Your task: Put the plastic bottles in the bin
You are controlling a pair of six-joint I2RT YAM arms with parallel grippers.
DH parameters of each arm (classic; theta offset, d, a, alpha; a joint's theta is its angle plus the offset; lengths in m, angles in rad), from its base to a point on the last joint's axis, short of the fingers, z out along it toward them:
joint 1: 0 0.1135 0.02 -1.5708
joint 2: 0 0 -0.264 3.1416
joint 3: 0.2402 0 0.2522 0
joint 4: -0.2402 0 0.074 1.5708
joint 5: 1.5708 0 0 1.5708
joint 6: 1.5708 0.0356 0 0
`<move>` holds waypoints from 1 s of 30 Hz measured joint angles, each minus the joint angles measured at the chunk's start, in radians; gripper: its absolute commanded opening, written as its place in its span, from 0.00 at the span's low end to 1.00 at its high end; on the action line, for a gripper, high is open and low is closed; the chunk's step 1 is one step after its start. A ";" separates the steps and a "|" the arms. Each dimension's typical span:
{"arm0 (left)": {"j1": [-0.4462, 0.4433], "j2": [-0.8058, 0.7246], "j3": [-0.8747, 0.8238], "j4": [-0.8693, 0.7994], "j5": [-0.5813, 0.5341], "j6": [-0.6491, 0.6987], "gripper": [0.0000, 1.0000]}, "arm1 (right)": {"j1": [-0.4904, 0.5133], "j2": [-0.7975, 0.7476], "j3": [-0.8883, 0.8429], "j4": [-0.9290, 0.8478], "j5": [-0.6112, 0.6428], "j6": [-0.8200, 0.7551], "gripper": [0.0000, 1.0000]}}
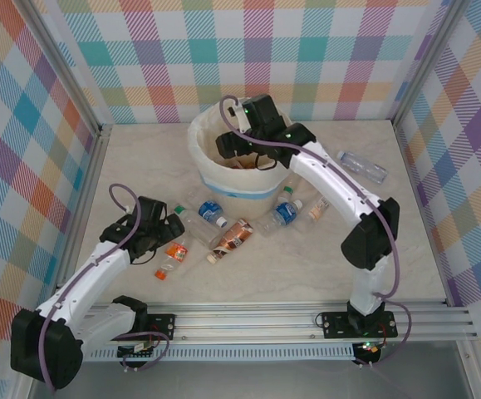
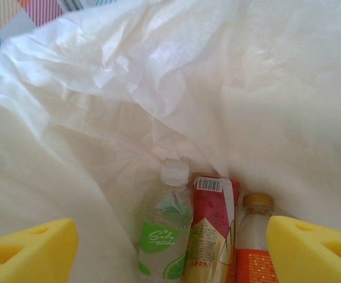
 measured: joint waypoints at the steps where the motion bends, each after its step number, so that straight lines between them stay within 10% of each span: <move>1: 0.000 0.008 0.000 -0.003 0.000 0.002 1.00 | 0.000 -0.032 -0.046 0.033 0.000 0.000 0.87; 8: 0.000 0.068 -0.016 0.043 0.116 0.057 1.00 | 0.000 -0.218 -0.272 0.225 0.018 0.025 1.00; 30: -0.098 0.159 -0.081 0.098 0.174 0.151 0.91 | 0.000 -0.537 -0.667 0.592 0.111 0.041 1.00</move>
